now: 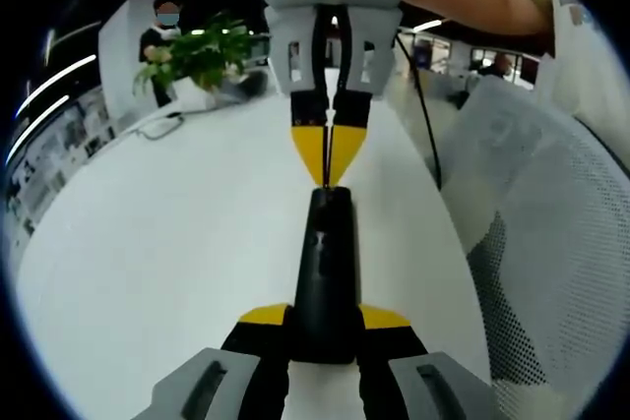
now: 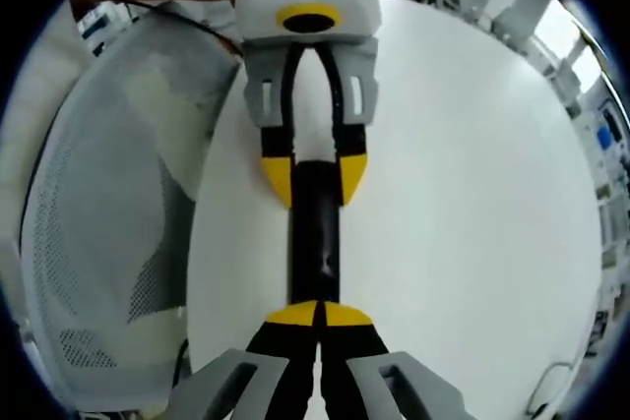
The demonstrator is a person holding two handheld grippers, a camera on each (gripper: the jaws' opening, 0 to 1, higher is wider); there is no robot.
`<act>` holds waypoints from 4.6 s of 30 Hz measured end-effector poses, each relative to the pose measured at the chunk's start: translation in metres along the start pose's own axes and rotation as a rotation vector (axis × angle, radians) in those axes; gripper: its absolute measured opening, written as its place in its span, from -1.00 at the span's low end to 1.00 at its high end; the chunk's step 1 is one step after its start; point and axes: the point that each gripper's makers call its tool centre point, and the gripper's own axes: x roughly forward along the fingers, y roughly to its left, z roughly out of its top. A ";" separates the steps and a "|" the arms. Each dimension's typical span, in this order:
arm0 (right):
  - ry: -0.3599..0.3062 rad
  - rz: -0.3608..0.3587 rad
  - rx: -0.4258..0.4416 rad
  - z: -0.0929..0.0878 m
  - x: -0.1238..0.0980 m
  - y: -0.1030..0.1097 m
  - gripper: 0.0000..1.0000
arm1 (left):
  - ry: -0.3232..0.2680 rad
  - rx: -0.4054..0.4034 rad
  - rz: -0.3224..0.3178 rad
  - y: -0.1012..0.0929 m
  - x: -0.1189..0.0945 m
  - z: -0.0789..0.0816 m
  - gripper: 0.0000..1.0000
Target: Press the specified remote control buttons in sequence, fully releasing each button before pressing the next.
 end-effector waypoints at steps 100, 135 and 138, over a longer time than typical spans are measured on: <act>-0.014 -0.029 0.035 -0.001 -0.002 -0.009 -1.00 | 0.001 0.000 -0.003 0.001 0.001 -0.001 -0.51; -0.007 -0.011 -0.006 0.019 0.004 -0.013 -1.00 | -0.014 0.000 -0.003 0.000 0.000 0.000 -0.51; -0.008 -0.006 -0.007 0.020 0.006 -0.012 -1.00 | -0.015 0.000 -0.003 0.001 0.000 -0.001 -0.51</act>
